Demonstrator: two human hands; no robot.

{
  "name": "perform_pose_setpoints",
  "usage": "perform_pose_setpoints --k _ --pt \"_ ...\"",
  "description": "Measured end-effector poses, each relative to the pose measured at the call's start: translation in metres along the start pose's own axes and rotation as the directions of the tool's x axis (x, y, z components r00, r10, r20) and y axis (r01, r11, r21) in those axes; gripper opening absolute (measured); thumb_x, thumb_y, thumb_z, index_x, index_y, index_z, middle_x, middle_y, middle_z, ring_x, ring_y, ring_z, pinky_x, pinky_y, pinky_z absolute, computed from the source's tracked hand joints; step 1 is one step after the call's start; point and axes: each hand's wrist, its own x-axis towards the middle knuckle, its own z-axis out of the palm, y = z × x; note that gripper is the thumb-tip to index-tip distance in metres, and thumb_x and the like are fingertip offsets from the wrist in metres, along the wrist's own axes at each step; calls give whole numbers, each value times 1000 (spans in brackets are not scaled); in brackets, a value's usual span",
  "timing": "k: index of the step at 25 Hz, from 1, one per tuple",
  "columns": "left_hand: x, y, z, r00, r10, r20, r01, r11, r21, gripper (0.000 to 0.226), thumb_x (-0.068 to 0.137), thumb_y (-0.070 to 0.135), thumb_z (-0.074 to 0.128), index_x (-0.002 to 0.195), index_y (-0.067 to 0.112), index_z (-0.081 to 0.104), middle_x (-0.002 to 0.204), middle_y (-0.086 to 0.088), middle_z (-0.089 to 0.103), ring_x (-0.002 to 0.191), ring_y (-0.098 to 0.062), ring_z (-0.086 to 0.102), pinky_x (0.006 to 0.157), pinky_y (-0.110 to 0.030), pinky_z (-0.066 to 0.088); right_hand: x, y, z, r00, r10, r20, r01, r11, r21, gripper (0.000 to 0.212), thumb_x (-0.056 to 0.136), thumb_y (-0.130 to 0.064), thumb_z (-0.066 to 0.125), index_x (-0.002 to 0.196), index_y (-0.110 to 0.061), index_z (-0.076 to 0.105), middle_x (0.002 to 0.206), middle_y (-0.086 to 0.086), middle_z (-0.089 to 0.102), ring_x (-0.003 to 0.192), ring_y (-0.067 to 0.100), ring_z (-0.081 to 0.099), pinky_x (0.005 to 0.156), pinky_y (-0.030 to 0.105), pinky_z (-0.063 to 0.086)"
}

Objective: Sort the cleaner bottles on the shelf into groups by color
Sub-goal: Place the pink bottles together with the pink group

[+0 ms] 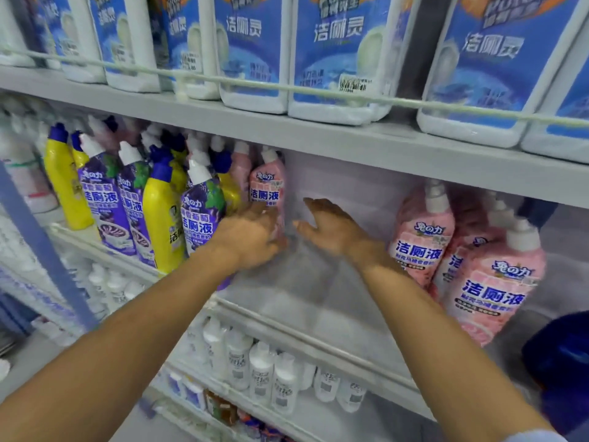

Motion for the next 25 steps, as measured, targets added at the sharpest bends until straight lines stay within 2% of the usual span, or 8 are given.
perform_pose_setpoints --k 3,6,9,12,16,19,22,25 --pt "18 -14 -9 998 -52 -35 52 999 -18 70 86 59 47 140 16 46 139 -15 51 129 -36 49 104 -44 45 29 -1 -7 996 -75 -43 79 990 117 61 101 -40 54 153 -13 37 154 12 43 140 27 42 105 26 34" --pt "21 -14 -10 992 -49 -112 51 999 8 74 86 60 43 144 14 45 143 -15 51 131 -36 48 106 -44 44 59 -10 -6 981 -143 -131 170 959 226 46 96 -32 66 137 -12 57 133 9 64 121 26 59 87 23 41" --pt "20 -8 4 988 -45 -149 52 998 42 70 91 57 51 147 17 43 143 -13 50 131 -36 48 107 -44 43 97 -16 8 971 -63 -229 124 956 265 47 89 -40 74 121 -9 61 114 6 69 103 25 65 72 24 39" --pt "18 -9 20 990 -95 -103 97 995 17 69 91 54 58 147 16 42 145 -14 48 132 -38 46 108 -47 42 117 -18 25 952 29 -306 59 959 276 59 81 -50 78 118 -8 58 114 10 70 103 29 67 73 28 46" --pt "20 -13 18 993 -91 -71 90 996 -16 66 91 56 59 141 15 45 136 -14 52 126 -39 50 106 -48 44 110 -11 16 960 40 -278 30 970 240 55 81 -49 77 118 -11 61 115 9 72 102 28 68 75 26 46" --pt "30 -17 7 996 -75 -53 74 997 -22 62 88 61 55 130 16 51 121 -13 59 115 -37 57 97 -46 49 85 1 3 959 65 -276 0 973 230 51 82 -50 76 114 -12 62 113 7 72 99 27 69 75 26 48" --pt "39 -14 1 998 -67 -14 67 998 -19 53 91 57 56 123 15 53 118 -15 61 113 -37 58 91 -41 50 50 11 -7 955 92 -282 -16 966 258 46 83 -44 77 112 -11 63 111 7 73 95 24 70 80 30 55" --pt "50 -10 -7 996 -94 -4 94 995 16 45 95 56 54 109 14 54 109 -15 64 107 -38 62 79 -38 48 21 21 -18 944 149 -293 -78 968 240 46 83 -44 78 112 -12 63 111 6 73 92 20 67 76 28 50"
